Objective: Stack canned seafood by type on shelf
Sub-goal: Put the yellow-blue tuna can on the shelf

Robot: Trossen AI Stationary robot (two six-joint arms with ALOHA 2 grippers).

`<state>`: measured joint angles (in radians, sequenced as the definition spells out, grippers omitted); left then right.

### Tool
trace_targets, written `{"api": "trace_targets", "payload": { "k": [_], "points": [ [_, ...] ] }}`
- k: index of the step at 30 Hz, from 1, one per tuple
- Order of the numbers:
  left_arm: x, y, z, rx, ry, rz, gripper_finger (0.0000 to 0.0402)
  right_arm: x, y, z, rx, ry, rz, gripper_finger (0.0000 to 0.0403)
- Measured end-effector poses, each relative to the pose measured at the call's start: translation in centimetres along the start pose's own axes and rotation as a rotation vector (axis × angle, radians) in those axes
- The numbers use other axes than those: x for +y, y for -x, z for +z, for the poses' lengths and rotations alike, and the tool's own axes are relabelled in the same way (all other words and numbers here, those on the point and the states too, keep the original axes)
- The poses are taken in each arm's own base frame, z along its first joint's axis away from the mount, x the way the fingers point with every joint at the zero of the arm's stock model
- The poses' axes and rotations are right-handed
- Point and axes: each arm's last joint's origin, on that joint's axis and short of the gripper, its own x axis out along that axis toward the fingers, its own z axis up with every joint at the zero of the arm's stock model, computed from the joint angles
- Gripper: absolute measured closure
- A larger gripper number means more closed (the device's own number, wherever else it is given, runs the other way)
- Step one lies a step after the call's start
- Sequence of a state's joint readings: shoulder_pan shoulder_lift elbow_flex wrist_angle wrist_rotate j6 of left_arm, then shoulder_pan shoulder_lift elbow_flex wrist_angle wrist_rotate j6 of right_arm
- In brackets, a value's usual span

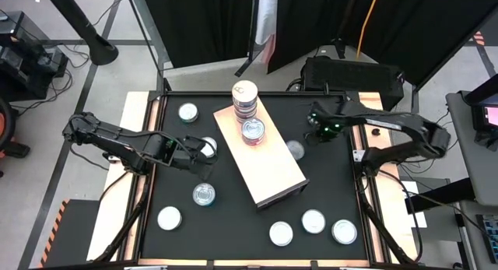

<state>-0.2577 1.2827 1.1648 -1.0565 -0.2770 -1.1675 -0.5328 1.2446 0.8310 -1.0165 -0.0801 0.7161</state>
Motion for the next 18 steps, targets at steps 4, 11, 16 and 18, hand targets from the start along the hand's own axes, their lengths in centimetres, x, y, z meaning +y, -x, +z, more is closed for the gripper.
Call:
{"api": "trace_targets", "payload": {
  "k": [4, 11, 16, 18],
  "points": [
    [0.0, 0.0, 0.0, 0.004, -0.005, 0.000, 0.0366, 0.3, 2.8, -1.9, -0.109, 0.009, 0.130, 0.0368],
    [0.0, 0.0, 0.1, -0.010, -0.056, 0.003, 0.0366, 1.8, 1.3, -2.4, -0.185, 0.033, 0.419, 0.0334],
    [0.1, -0.1, 0.2, 0.007, -0.066, -0.002, 0.0366, 1.7, -1.8, -2.1, -0.187, -0.059, 0.423, 0.0386],
    [0.1, -0.1, 0.2, 0.014, -0.066, -0.005, 0.0366, 1.6, -2.6, -2.2, -0.170, -0.066, 0.407, 0.0398]
  ]
}}
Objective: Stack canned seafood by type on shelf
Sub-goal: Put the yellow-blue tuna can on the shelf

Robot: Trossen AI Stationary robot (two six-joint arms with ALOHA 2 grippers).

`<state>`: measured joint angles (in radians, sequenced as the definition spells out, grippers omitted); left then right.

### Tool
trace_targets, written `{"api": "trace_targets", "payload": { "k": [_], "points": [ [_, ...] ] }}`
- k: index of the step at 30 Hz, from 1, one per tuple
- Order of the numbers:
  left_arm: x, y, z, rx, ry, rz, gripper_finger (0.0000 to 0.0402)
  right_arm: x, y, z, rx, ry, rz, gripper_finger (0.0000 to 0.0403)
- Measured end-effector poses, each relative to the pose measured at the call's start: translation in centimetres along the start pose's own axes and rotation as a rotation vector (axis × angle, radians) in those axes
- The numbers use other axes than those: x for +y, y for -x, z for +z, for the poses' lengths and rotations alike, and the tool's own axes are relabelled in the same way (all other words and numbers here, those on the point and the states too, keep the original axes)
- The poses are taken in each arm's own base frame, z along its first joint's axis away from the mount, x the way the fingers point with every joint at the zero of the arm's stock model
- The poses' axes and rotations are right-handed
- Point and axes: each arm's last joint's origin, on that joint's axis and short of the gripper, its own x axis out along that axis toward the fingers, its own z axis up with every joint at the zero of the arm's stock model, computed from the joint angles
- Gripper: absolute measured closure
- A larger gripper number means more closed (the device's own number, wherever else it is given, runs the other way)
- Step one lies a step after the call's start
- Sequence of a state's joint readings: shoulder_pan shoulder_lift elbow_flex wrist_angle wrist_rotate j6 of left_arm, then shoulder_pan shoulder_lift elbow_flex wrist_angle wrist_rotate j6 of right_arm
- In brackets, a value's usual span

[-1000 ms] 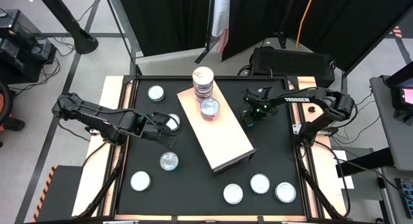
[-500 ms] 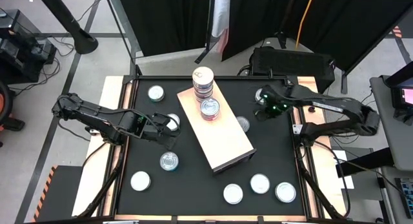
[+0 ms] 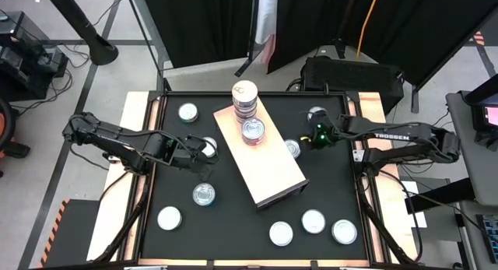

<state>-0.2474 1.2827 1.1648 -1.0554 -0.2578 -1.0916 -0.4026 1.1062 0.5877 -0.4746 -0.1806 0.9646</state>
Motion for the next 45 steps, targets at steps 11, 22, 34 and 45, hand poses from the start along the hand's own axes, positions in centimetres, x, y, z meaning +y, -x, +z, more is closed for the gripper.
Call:
{"api": "trace_targets", "payload": {
  "k": [11, 22, 34, 45],
  "points": [
    [-0.1, 0.0, -0.2, 0.043, -0.001, -0.023, 0.0366, -0.4, -2.6, 0.3, 0.015, 0.002, -0.011, 0.0402],
    [-0.2, 0.0, -0.3, 0.102, -0.053, -0.056, 0.0366, -1.2, -4.3, 0.1, 0.080, 0.045, -0.121, 0.0403],
    [-0.2, 0.0, -0.3, 0.109, -0.062, -0.061, 0.0366, -3.9, -2.7, 0.1, 0.124, 0.059, -0.337, 0.0403],
    [-0.2, 0.0, -0.3, 0.107, -0.110, -0.063, 0.0366, -1.9, 4.1, 0.1, 0.025, 0.096, -0.258, 0.0390]
  ]
}}
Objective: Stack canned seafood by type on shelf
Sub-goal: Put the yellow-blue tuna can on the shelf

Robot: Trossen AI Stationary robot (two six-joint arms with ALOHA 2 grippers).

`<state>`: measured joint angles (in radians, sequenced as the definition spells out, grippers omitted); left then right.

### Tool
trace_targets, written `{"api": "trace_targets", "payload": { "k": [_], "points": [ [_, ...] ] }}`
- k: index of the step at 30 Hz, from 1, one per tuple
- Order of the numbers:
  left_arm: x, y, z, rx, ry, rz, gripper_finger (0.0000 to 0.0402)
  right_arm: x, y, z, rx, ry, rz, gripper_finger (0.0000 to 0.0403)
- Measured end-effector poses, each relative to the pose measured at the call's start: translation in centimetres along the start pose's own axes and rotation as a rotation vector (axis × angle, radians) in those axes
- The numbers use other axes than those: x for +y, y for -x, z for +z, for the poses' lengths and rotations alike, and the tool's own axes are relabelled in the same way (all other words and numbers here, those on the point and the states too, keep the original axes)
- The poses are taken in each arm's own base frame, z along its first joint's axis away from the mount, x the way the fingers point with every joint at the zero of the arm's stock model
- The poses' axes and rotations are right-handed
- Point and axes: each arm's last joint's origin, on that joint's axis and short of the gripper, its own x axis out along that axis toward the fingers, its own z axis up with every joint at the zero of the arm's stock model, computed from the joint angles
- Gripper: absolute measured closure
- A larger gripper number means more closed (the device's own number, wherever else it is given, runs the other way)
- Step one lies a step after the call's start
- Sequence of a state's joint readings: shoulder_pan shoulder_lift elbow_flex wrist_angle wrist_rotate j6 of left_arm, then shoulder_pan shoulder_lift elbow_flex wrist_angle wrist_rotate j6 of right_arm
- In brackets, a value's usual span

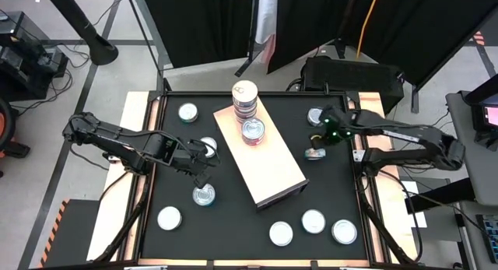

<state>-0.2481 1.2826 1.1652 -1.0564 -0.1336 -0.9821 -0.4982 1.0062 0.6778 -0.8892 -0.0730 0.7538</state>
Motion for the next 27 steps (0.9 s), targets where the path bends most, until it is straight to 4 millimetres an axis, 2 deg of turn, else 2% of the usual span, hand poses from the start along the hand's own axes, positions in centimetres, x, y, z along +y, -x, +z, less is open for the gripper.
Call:
{"api": "trace_targets", "payload": {
  "k": [3, 6, 11, 14, 17, 23, 27],
  "points": [
    [0.0, 0.0, 0.0, 0.000, -0.008, 0.000, 0.0366, 0.6, 2.9, -0.6, -0.036, 0.142, 0.058, 0.0355],
    [0.0, 0.0, 0.0, 0.000, -0.030, 0.000, 0.0366, 0.7, 5.0, -1.6, -0.065, 0.349, 0.064, 0.0295],
    [0.1, 0.0, 0.2, -0.014, -0.048, 0.011, 0.0366, 0.8, 5.7, -2.6, -0.076, 0.668, 0.107, 0.0159],
    [0.3, 0.0, 0.5, -0.022, -0.034, 0.018, 0.0366, 1.2, 5.3, -2.8, -0.053, 0.874, 0.106, 0.0096],
    [0.4, -0.1, 0.6, -0.024, -0.021, 0.020, 0.0366, 1.3, 4.8, -2.6, -0.032, 0.958, 0.050, 0.0079],
    [0.4, 0.0, 0.5, -0.028, 0.035, 0.020, 0.0366, 2.1, 3.1, -1.8, 0.035, 1.117, 0.000, 0.0090],
    [0.4, 0.0, 0.6, -0.030, 0.033, 0.021, 0.0366, 2.2, 1.8, -1.5, 0.156, 1.256, -0.034, 0.0090]
  ]
}}
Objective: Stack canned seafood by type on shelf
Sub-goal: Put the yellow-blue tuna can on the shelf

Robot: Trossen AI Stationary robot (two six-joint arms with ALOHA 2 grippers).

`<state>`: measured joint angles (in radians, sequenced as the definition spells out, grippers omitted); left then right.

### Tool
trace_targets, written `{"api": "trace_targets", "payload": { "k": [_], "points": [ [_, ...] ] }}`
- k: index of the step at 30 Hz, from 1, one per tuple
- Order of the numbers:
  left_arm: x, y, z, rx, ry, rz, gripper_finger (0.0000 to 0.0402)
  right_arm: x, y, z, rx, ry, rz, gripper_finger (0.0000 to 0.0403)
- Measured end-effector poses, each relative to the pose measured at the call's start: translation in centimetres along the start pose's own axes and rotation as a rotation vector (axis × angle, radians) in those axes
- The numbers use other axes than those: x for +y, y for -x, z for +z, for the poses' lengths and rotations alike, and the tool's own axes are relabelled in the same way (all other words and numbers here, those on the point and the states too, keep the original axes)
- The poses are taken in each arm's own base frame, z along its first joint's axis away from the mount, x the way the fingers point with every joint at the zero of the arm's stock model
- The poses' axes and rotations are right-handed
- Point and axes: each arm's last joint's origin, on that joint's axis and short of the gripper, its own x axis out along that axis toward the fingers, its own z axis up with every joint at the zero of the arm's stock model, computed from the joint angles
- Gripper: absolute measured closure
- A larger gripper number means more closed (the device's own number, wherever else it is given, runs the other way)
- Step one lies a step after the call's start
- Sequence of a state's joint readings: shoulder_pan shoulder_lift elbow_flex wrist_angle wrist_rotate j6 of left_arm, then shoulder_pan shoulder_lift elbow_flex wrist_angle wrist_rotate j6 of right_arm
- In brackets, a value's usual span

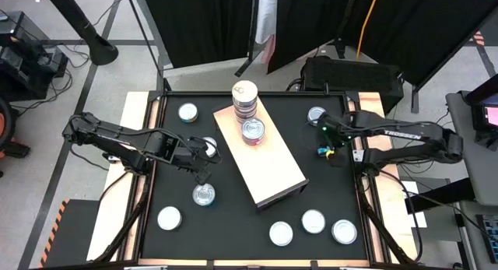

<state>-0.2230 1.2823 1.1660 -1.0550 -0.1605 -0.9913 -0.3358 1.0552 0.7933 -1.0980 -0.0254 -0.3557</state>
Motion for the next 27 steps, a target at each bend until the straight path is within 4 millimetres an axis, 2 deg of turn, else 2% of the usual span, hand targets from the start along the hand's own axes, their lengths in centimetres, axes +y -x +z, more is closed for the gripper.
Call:
{"api": "trace_targets", "payload": {
  "k": [3, 8, 13, 18, 24, 25, 27],
  "points": [
    [0.0, 0.0, 0.0, 0.000, -0.003, 0.000, 0.0366, -0.1, -0.8, 0.0, 0.090, 0.080, 0.031, 0.0090],
    [0.1, 0.0, 0.1, -0.032, -0.003, 0.022, 0.0366, -0.9, -1.8, 0.6, 0.120, 0.163, -0.002, 0.0090],
    [0.1, 0.0, 0.2, -0.066, -0.002, 0.043, 0.0366, -1.7, -3.3, 1.1, 0.187, 0.194, 0.038, 0.0104],
    [0.1, 0.0, 0.2, -0.068, -0.002, 0.044, 0.0366, -1.9, -4.6, 1.2, 0.265, 0.211, 0.075, 0.0161],
    [0.1, 0.0, 0.2, -0.074, -0.002, 0.049, 0.0366, -1.8, -4.3, 1.3, 0.252, 0.056, 0.049, 0.0280],
    [0.1, 0.0, 0.2, -0.079, -0.002, 0.052, 0.0366, -1.7, -4.0, 1.3, 0.251, 0.022, 0.049, 0.0293],
    [0.2, 0.0, 0.3, -0.089, -0.002, 0.058, 0.0366, -1.4, -3.3, 1.4, 0.235, -0.032, 0.054, 0.0293]
  ]
}}
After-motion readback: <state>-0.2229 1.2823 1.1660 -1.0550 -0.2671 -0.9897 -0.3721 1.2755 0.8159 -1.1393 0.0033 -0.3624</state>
